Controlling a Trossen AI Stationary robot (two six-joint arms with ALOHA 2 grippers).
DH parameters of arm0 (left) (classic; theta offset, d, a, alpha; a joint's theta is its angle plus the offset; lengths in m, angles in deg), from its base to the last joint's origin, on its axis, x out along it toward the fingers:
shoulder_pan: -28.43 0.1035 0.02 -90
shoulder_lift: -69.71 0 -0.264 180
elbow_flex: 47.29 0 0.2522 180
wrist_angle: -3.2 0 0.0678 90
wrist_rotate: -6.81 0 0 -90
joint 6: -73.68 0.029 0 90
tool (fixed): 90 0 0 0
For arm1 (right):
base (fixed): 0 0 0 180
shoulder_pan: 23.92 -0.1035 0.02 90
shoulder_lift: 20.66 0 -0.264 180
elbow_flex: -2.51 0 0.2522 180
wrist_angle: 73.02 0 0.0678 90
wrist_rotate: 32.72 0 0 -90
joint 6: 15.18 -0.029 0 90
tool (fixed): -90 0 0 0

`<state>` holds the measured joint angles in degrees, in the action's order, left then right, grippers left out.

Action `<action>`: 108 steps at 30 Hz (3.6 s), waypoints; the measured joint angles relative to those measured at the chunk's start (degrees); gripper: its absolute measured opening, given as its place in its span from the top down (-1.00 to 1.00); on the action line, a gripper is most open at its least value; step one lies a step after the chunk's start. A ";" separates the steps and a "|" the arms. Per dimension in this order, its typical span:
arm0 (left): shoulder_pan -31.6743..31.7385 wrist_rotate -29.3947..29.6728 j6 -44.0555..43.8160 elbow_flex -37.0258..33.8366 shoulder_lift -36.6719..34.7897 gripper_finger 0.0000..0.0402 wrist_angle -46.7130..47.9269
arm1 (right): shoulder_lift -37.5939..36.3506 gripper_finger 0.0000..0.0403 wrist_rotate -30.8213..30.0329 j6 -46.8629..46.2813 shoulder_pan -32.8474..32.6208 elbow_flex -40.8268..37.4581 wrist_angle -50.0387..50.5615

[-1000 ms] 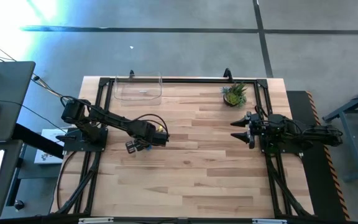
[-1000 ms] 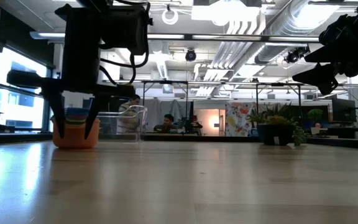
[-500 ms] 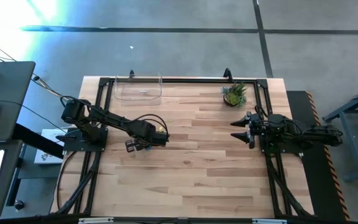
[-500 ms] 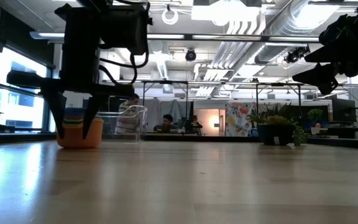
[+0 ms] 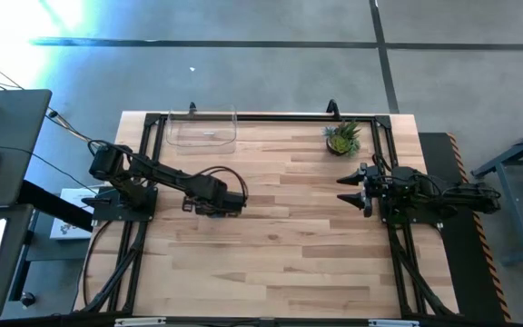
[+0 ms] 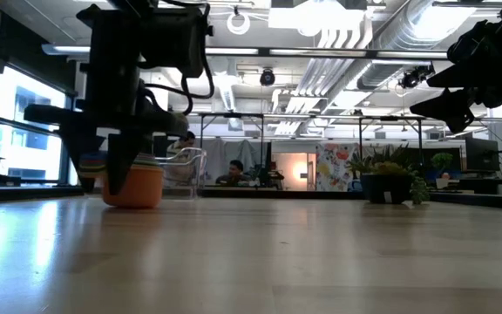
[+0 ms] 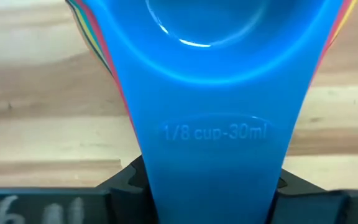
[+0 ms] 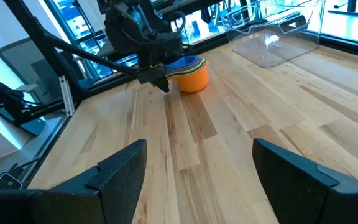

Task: Nest measuring cups in basket
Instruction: Put the stacked colored measuring cups into the transparent bin

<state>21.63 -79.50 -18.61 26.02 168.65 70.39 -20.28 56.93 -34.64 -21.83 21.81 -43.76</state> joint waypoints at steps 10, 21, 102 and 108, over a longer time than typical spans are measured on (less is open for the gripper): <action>2.83 -1.64 25.25 0.00 0.00 0.31 -0.42 | 0.00 -0.41 0.00 0.00 0.00 -0.01 0.00; 6.67 -1.53 49.53 0.00 -0.07 0.32 0.28 | 0.00 -0.41 0.00 0.00 0.01 -0.01 0.01; 20.29 -2.15 81.67 -3.37 -3.48 -0.09 -7.12 | 0.00 -0.41 0.01 0.00 0.02 -0.01 0.01; 20.36 -2.08 81.42 -3.37 -3.48 -0.08 -7.44 | 0.00 -0.41 0.00 0.00 0.02 0.00 0.00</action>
<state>42.00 -81.58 62.81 22.65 165.17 62.95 -20.28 56.94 -34.64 -21.81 21.81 -43.76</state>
